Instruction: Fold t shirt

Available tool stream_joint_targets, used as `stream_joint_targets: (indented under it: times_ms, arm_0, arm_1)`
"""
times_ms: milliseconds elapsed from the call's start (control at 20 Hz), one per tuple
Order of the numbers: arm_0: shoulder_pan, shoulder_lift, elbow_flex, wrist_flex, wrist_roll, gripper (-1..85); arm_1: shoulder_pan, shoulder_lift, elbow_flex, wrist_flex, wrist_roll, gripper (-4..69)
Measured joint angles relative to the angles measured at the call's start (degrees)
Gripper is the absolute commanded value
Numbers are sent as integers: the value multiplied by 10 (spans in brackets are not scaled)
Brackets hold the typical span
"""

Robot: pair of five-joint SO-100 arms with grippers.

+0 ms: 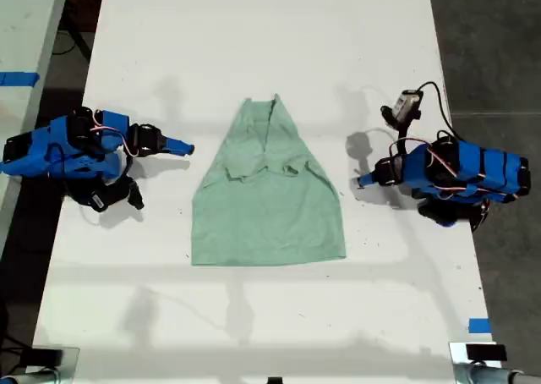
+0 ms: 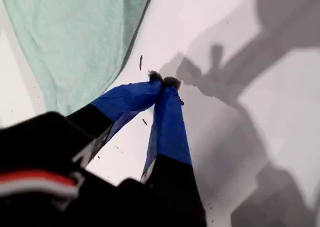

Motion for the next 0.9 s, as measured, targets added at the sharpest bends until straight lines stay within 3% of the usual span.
stream_joint_targets:
  times_ms: [750, 900]
  arm_0:
    - [-11, 0, 0, 0, 1, 89]
    - [-57, 0, 0, 0, -75, 95]
  arm_1:
    - [0, 0, 0, 0, 0, 2]
    - [0, 0, 0, 0, 0, 2]
